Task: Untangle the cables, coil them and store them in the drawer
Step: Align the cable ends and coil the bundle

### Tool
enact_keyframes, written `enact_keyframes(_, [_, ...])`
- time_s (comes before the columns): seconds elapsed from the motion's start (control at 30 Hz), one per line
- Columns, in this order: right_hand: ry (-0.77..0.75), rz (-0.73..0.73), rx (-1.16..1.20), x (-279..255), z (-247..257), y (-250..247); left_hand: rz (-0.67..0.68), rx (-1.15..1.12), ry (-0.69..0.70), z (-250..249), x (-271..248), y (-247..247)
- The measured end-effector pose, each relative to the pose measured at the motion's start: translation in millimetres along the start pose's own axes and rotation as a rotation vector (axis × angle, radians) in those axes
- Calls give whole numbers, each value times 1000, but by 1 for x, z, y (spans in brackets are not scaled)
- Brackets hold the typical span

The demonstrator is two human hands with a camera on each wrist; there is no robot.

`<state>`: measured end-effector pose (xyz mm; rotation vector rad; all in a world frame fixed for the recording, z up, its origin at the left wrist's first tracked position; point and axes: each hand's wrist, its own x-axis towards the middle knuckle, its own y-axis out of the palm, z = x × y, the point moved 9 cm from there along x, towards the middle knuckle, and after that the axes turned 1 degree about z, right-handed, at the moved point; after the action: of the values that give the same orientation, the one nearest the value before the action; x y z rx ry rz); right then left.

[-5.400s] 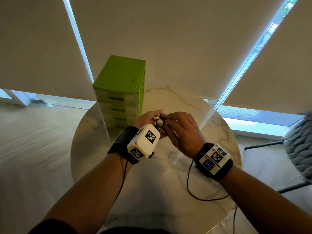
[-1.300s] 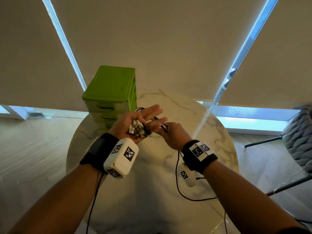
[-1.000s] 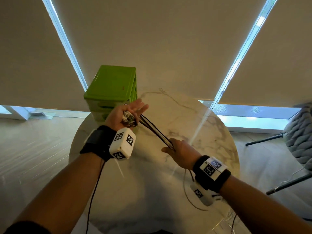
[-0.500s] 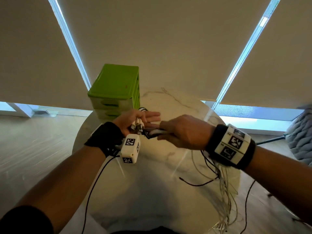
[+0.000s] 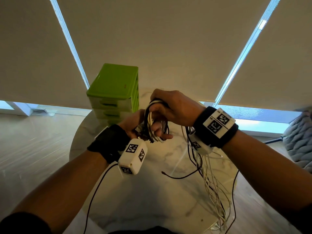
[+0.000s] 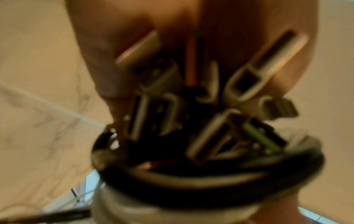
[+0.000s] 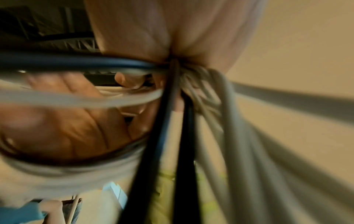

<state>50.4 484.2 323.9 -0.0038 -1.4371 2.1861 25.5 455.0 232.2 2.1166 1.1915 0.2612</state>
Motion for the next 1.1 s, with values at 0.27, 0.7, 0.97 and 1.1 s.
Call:
enact_keyframes(0.27, [50, -72, 148, 3, -15, -11, 48, -147, 24, -4, 0, -1])
enact_keyframes(0.7, [337, -54, 511, 6, -32, -3, 171, 14, 86, -38, 8, 23])
enact_keyframes(0.97, [365, -185, 478, -8, -29, -9, -79, 294, -18, -36, -4, 19])
enact_keyframes(1.1, [365, -170, 428, -9, -27, -6, -186, 386, -26, -32, -7, 13])
